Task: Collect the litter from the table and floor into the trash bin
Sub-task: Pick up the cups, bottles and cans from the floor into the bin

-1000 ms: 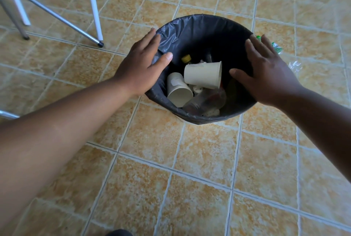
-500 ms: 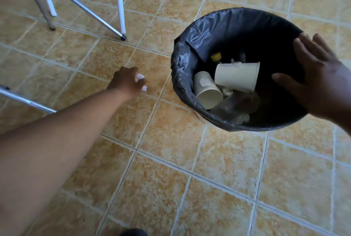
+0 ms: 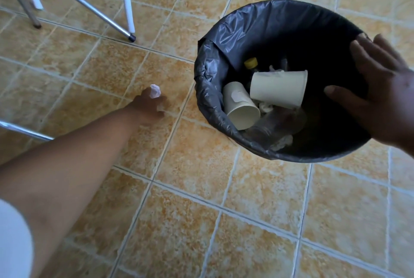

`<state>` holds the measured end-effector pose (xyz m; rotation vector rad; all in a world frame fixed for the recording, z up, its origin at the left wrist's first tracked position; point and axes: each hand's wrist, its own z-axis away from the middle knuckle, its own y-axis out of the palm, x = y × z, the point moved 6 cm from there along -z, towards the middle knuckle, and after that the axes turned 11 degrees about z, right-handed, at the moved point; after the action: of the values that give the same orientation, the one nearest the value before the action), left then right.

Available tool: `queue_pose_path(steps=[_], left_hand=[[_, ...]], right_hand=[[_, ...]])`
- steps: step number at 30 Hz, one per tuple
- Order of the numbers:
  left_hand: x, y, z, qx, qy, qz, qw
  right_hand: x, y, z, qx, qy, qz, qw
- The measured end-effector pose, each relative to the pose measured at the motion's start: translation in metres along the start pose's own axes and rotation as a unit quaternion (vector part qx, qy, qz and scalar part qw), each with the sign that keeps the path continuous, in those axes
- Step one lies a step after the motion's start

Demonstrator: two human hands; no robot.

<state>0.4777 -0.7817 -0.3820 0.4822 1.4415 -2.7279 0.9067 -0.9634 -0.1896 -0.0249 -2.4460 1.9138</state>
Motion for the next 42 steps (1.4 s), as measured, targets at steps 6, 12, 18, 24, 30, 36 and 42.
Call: queue_pose_path(steps=[6,12,18,24,30,36,42], left_hand=[[0.003,0.003,-0.013,-0.069,-0.022,0.028,0.997],[-0.005,0.001,0.000,-0.132,-0.007,0.012,0.991],[-0.048,-0.024,0.019,-0.191,0.038,0.060,0.979],[-0.123,-0.096,0.059,-0.338,0.143,0.213,0.906],[-0.205,-0.151,0.130,-0.408,0.304,0.255,0.822],[-0.262,-0.106,0.161,-0.226,0.374,0.111,0.893],[-0.257,-0.088,0.161,-0.210,0.351,0.063,0.910]], right_hand=[[0.006,-0.006,0.003,0.005,0.015,-0.009,1.000],[0.012,-0.009,0.003,0.021,0.020,-0.008,1.000],[0.015,-0.014,0.004,0.039,0.029,-0.014,0.999],[0.016,-0.014,0.004,0.057,0.041,-0.008,0.997],[0.016,-0.016,0.004,0.053,0.042,-0.008,0.998],[0.017,-0.017,0.005,0.050,0.047,-0.009,0.998],[0.018,-0.018,0.007,0.054,0.049,-0.005,0.997]])
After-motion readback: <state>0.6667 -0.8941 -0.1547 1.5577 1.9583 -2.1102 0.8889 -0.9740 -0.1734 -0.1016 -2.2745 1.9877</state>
